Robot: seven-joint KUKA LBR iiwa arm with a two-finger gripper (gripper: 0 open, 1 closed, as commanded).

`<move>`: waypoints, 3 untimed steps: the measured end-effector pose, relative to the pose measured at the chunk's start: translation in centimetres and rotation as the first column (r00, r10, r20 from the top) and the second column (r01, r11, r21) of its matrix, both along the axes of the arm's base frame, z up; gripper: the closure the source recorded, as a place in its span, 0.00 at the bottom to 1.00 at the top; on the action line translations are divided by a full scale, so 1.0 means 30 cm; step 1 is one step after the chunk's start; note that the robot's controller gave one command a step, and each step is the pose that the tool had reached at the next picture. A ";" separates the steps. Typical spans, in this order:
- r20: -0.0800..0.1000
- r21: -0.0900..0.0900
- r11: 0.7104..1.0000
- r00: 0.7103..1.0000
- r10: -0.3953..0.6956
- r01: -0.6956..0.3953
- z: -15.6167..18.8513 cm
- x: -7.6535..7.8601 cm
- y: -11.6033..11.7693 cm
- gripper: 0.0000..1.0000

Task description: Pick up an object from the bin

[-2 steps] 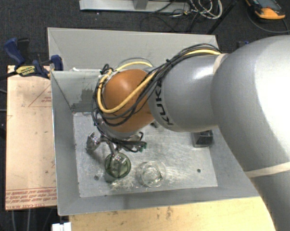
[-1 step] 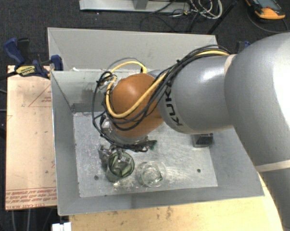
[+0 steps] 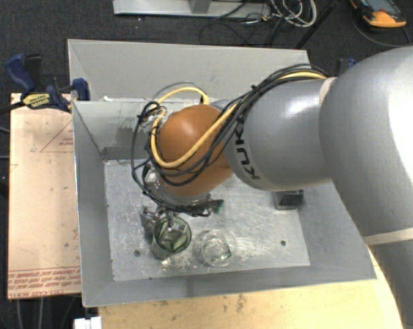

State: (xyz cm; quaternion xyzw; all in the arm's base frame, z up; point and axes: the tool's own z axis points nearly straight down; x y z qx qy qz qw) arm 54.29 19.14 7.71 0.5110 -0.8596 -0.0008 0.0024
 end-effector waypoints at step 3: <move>0.016 0.006 1.000 1.000 0.022 -0.022 0.300 -0.018 -0.030 1.00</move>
Offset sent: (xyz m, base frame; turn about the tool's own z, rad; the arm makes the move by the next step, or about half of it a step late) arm -0.0257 -0.0200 0.2293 -0.0285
